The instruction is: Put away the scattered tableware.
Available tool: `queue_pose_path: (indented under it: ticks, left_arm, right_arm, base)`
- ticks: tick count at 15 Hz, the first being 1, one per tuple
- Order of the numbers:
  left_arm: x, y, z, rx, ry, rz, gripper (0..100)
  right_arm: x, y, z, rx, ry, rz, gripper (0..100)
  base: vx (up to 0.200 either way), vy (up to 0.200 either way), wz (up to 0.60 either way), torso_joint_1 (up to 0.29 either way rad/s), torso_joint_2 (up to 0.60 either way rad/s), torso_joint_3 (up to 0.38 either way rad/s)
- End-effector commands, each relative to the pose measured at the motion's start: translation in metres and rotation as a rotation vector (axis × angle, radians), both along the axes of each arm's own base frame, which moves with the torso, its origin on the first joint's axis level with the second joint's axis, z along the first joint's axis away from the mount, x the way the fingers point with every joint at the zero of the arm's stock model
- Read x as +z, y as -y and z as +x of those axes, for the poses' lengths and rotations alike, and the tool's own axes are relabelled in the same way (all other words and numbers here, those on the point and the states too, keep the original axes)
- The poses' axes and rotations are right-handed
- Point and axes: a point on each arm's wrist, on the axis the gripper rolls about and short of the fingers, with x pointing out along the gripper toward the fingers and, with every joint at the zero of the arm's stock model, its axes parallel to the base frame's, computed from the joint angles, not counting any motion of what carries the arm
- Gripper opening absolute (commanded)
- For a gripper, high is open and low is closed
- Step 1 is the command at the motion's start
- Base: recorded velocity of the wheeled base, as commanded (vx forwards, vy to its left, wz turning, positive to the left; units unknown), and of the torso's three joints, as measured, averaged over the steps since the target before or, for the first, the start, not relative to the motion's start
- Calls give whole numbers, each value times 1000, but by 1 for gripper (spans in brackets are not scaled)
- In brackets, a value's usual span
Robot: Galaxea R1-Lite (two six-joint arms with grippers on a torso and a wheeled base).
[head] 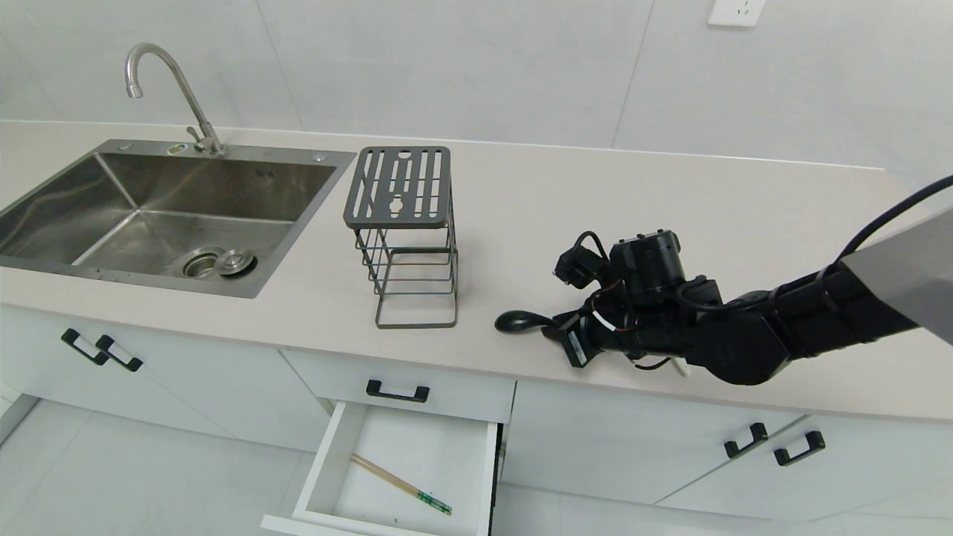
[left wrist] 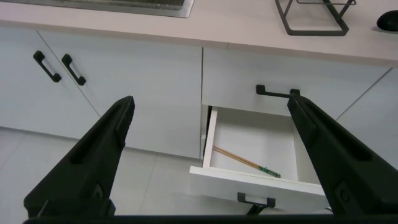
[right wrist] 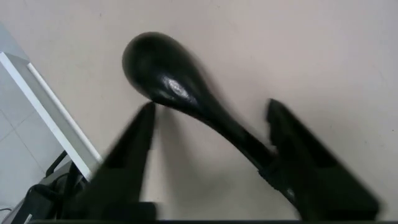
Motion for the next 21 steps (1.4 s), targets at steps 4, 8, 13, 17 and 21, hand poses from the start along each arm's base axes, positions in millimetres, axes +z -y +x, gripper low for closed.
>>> queue_pose_path:
  ticks: [4, 8, 13, 17, 21]
  left_arm:
    - [0, 0, 0, 0, -1, 0, 100]
    - [0, 0, 0, 0, -1, 0, 100]
    - [0, 0, 0, 0, -1, 0, 100]
    - [0, 0, 0, 0, -1, 0, 100]
    - [0, 0, 0, 0, -1, 0, 100]
  right_arm:
    - [-4, -4, -2, 15, -9, -9, 0]
    - [19, -20, -19, 69, 39, 26, 0]
    - [46, -48, -90, 190, 54, 89, 0]
    - [57, -27, -119, 206, 57, 90, 0]
    - [56, -19, -141, 308, 115, 11, 0]
  base:
    - [0, 0, 0, 0, 0, 0]
    - [0, 0, 0, 0, 0, 0]
    - [0, 0, 0, 0, 0, 0]
    - [0, 0, 0, 0, 0, 0]
    - [0, 0, 0, 0, 0, 0]
